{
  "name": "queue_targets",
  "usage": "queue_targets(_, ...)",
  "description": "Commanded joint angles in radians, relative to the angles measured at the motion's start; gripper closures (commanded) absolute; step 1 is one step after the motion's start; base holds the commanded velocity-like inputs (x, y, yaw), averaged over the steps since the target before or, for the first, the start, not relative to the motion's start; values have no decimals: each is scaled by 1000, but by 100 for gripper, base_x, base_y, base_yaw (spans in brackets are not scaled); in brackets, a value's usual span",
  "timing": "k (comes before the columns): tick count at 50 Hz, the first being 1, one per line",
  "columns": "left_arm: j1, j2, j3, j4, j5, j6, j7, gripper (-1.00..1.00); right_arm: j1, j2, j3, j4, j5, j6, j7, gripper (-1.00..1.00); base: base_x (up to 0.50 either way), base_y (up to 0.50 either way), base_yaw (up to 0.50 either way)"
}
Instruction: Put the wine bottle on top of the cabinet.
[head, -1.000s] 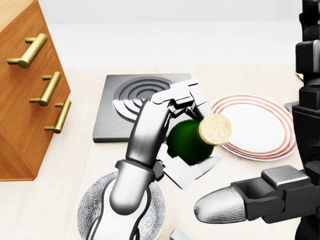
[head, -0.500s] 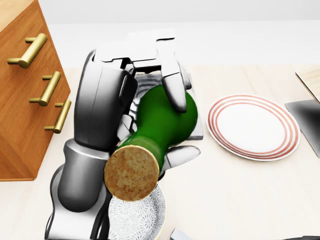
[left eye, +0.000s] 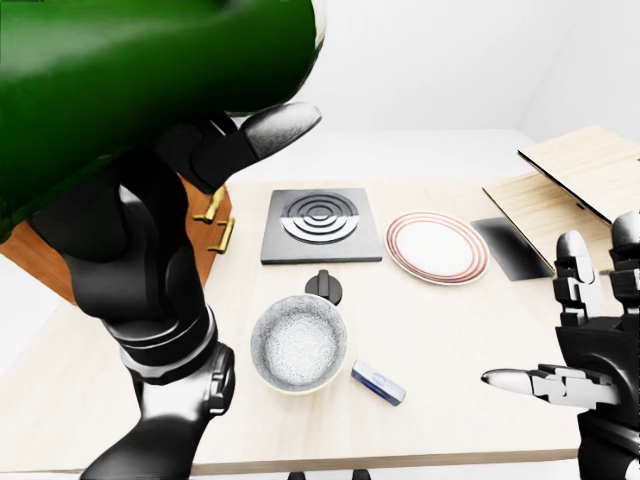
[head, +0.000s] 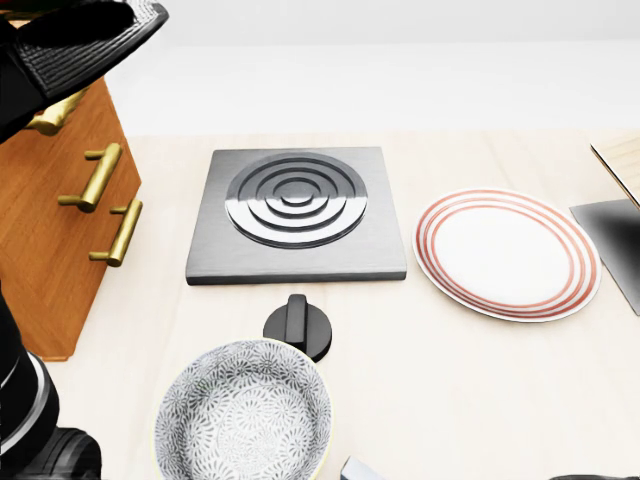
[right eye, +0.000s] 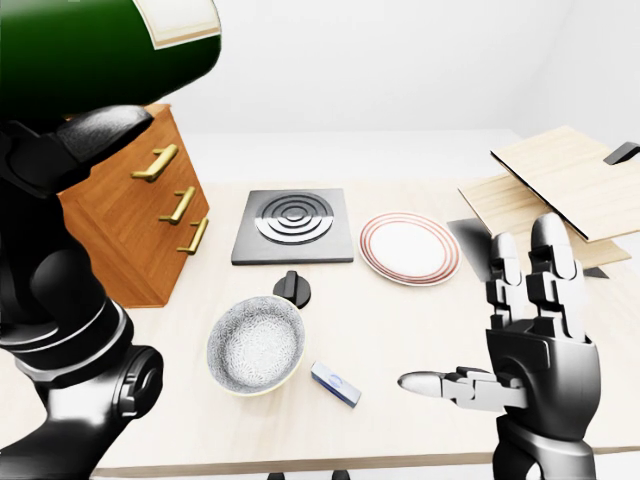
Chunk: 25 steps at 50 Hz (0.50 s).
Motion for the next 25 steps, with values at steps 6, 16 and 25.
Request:
queue_targets(6, -360, 371, 136, 489, -184, 0, 96, 98, 7, 20, 23, 68, -33, 0, 13, -100, 0, 0, 0)
queue_targets(16, -680, 588, 113, 1065, -168, 0, 29, 98, 8, 11, 31, 108, -33, 0, 9, -100, 0, 0, 0)
queue_targets(25, -821, 716, 97, 1422, -71, 0, -27, 97, 6, 8, 34, 112, -33, 0, 4, -100, 0, 0, 0)
